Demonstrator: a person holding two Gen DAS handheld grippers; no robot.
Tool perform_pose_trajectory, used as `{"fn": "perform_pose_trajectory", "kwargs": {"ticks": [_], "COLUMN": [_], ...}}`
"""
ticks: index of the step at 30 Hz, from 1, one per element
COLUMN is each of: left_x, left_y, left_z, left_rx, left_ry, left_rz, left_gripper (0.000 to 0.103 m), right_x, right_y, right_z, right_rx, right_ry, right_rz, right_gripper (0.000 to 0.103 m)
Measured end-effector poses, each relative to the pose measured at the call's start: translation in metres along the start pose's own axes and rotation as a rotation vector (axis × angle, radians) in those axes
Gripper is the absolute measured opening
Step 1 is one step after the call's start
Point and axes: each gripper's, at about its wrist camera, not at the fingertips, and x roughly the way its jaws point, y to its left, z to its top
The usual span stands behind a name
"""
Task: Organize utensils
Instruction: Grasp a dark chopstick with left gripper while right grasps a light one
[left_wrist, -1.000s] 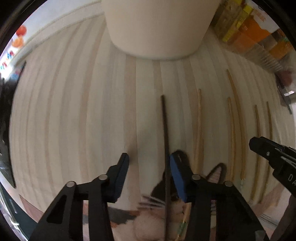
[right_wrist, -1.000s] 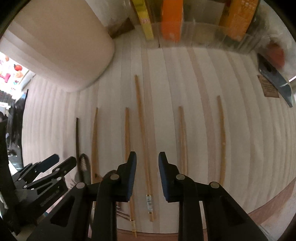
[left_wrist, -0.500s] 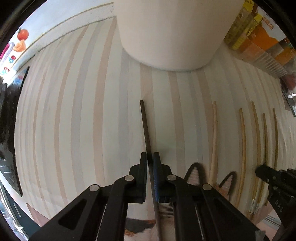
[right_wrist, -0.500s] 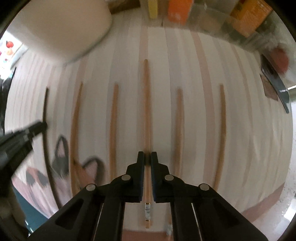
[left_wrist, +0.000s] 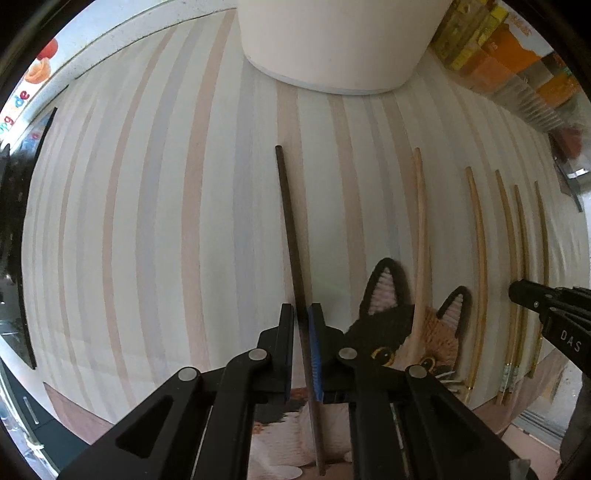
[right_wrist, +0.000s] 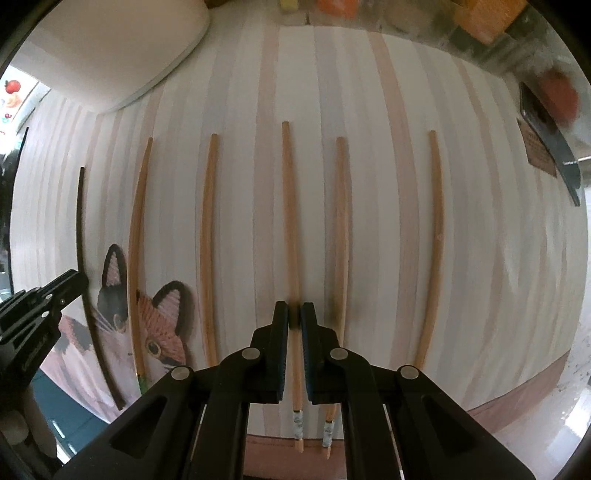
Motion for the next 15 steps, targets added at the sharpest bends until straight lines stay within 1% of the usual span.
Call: {"fn": "perform_pose_trajectory", "kwargs": {"ticks": [5, 7, 8, 11, 15], "left_x": [0.001, 0.0, 0.001, 0.0, 0.0], "left_y": [-0.013, -0.012, -0.02, -0.023, -0.017], "left_z": [-0.002, -0.011, -0.001, -0.005, -0.003], "left_rx": [0.014, 0.01, 0.008, 0.01, 0.005], "left_ry": [-0.016, -0.016, -0.015, -0.013, -0.011], "left_rz": [0.013, 0.012, 0.013, 0.015, 0.016], "left_gripper": [0.004, 0.004, 0.004, 0.004, 0.004], "right_x": [0.003, 0.003, 0.006, 0.011, 0.015], "right_y": [0.017, 0.024, 0.029, 0.037, 0.038], "right_z": [0.0, 0.0, -0.003, -0.002, 0.004], "right_rx": [-0.042, -0.058, -0.059, -0.058, -0.05], "right_ry": [0.002, 0.004, 0.01, 0.027, 0.046], "right_rz": [-0.059, -0.077, -0.074, -0.06, -0.052], "right_gripper": [0.008, 0.008, 0.008, 0.008, 0.008]}}
